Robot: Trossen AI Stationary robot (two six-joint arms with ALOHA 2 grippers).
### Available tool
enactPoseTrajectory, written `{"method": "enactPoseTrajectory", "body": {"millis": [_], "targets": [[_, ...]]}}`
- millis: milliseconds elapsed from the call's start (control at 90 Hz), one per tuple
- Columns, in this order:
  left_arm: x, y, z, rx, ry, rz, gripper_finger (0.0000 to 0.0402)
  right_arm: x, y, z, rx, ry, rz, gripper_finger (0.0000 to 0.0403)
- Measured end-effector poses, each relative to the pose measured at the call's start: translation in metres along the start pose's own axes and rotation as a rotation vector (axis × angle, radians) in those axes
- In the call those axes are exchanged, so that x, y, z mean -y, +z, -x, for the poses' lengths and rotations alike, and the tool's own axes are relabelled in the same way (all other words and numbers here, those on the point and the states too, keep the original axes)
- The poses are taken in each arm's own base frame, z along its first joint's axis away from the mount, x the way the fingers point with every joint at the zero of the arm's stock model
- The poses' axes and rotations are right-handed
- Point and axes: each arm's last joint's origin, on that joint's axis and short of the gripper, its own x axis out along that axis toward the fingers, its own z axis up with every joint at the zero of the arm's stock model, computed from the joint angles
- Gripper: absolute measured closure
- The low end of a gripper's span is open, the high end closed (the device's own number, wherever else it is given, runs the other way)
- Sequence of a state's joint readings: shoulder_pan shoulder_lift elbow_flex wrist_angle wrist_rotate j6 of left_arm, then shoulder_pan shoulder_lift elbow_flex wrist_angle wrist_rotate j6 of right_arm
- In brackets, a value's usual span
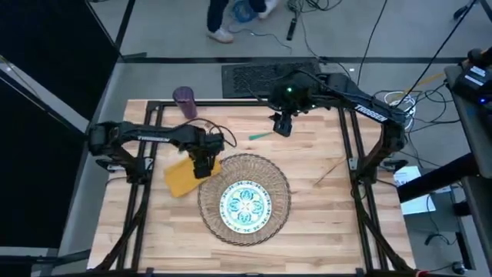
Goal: Set table place
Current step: Fold the yellow table napkin
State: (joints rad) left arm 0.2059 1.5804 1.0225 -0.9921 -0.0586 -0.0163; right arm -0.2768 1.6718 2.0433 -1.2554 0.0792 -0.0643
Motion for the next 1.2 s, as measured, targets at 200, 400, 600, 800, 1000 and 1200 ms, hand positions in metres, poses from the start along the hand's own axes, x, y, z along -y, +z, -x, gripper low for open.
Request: {"method": "enactPoseTrajectory", "body": {"millis": [200, 400, 600, 800, 1000, 1200], "targets": [[-0.009, 0.008, -0.021, -0.060, -0.043, -0.033, 0.0279, -0.001, -0.003, -0.005, -0.025, 0.002, 0.002, 0.0206], [-0.021, 0.012, -0.037, -0.103, -0.049, -0.024, 0.0279, -0.001, -0.003, -0.007, -0.028, 0.002, 0.003, 0.0206], [-0.042, 0.011, -0.048, -0.152, 0.051, 0.097, 0.0279, -0.001, -0.004, -0.007, -0.033, 0.003, 0.005, 0.0206], [-0.067, -0.003, -0.048, -0.264, 0.150, 0.280, 0.0279, -0.002, -0.004, -0.007, -0.036, 0.005, 0.007, 0.0206], [-0.072, -0.013, -0.033, -0.275, 0.146, 0.312, 0.0279, -0.002, -0.004, -0.007, -0.036, 0.005, 0.018, 0.0206], [-0.050, -0.024, 0.009, -0.130, 0.096, 0.290, 0.0279, -0.002, -0.004, -0.007, -0.031, 0.005, 0.025, 0.0206]]}}
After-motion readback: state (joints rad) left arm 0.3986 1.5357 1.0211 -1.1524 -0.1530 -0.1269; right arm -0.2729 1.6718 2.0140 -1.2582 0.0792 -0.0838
